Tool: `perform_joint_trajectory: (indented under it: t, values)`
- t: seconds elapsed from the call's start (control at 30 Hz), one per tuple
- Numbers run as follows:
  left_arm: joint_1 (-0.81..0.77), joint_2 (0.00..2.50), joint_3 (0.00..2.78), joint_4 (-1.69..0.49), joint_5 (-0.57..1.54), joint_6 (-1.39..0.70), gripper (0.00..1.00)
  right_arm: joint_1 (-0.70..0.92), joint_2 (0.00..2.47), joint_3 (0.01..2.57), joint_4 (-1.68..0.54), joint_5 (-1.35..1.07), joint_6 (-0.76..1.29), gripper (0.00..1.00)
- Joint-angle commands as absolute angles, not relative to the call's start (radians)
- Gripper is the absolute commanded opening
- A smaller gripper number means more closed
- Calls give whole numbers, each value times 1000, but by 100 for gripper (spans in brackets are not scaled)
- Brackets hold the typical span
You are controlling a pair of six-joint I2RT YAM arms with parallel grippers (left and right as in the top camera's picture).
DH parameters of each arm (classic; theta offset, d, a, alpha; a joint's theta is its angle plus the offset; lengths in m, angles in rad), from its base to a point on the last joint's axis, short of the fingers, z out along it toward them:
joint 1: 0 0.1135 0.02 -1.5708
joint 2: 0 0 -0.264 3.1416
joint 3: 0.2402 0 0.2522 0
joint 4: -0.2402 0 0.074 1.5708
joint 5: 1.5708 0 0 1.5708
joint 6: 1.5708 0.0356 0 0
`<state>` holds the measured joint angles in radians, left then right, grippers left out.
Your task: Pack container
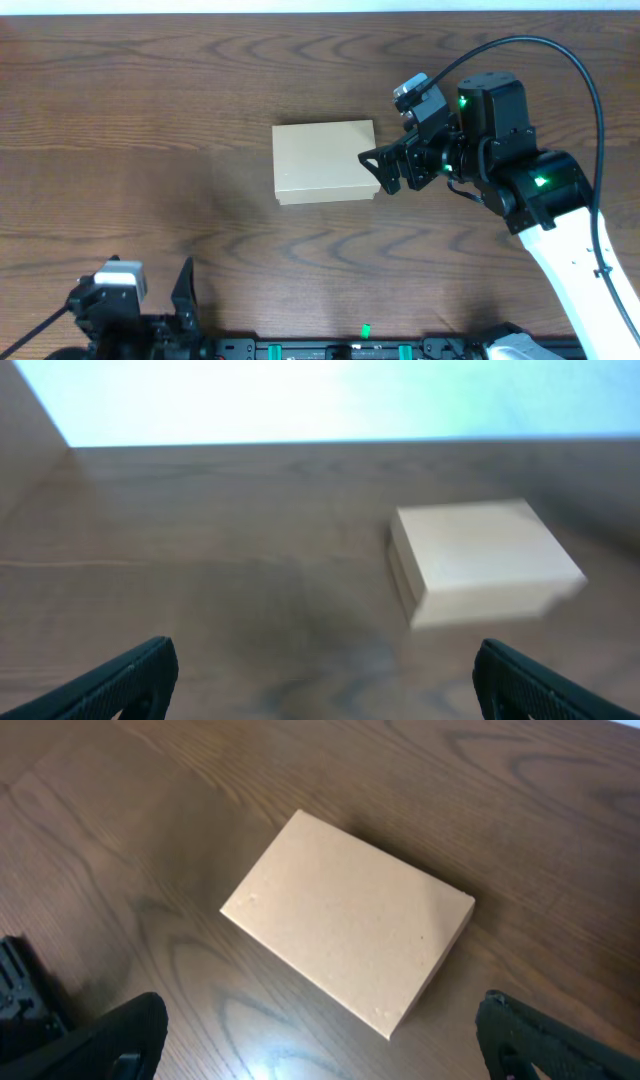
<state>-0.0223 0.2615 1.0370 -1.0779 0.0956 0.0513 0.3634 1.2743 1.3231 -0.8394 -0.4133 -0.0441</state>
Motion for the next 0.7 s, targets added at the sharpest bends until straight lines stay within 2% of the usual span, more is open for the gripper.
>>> perform_joint_trajectory:
  t: [0.0, 0.23, 0.67]
  values:
    - [-17, 202, 899, -1013, 22, -27, 95, 368, 1277, 1328, -838, -418, -38, 99]
    - [-17, 96, 565, -783, -9, -24, 95, 368, 1277, 1328, -838, -418, -38, 99]
    - [-17, 3, 276, -587, -11, -60, 95, 368, 1277, 1328, -838, -418, -38, 99]
